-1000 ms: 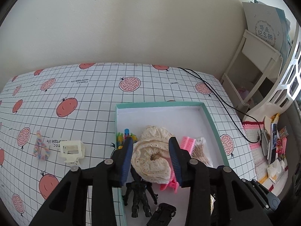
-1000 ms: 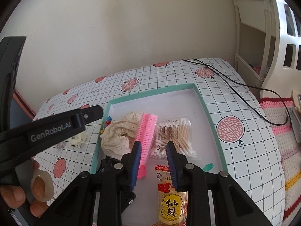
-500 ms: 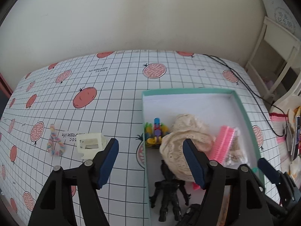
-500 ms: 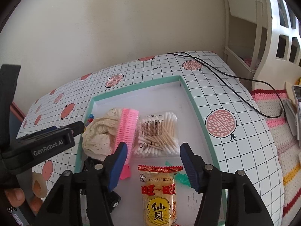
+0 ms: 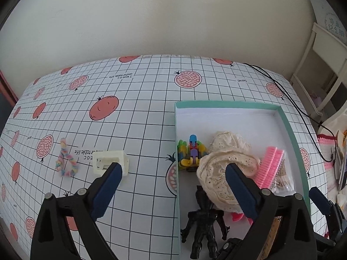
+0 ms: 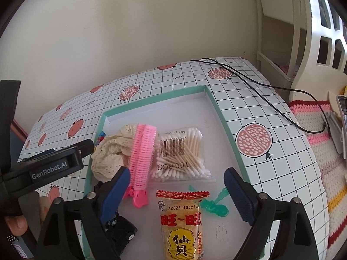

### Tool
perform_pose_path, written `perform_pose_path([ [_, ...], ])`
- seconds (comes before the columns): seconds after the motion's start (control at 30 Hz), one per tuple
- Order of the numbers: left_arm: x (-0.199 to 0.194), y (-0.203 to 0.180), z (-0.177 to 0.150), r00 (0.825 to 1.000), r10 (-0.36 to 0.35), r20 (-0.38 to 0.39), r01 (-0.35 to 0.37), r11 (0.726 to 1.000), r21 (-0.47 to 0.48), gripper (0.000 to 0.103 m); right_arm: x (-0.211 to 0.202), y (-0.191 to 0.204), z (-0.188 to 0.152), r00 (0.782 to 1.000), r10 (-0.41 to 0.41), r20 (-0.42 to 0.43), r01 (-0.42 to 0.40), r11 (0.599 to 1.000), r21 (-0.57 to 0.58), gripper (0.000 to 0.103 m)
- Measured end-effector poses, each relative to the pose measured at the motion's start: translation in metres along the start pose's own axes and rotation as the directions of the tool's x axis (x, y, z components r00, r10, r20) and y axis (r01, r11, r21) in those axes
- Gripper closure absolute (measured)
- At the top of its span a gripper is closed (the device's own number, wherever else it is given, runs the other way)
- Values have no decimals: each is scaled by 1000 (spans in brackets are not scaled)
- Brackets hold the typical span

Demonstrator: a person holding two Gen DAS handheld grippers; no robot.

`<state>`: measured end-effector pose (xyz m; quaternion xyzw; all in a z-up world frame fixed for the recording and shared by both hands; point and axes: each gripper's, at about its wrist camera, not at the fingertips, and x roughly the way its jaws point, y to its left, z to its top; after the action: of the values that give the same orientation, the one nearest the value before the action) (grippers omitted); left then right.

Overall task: Organize objects
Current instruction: 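Withdraw both open grippers from the tray toward the remaining items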

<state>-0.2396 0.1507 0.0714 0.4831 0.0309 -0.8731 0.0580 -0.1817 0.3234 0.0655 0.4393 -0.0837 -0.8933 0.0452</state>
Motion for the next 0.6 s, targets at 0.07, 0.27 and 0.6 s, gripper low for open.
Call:
perform_pose_path([
  [0.07, 0, 0, 0, 1000, 4, 1, -4, 1000, 5, 2, 1, 0, 0, 1000, -1, 0, 1, 1000, -2, 9],
  [0.27, 1, 0, -1, 1000, 3, 7, -3, 1000, 0, 0, 0, 0, 0, 1000, 3, 13, -3, 1000, 4, 0],
  [0.6, -2, 3, 0, 1000, -3, 21, 3, 1000, -13, 0, 1, 1, 0, 1000, 1, 9, -1, 1000, 4, 0],
])
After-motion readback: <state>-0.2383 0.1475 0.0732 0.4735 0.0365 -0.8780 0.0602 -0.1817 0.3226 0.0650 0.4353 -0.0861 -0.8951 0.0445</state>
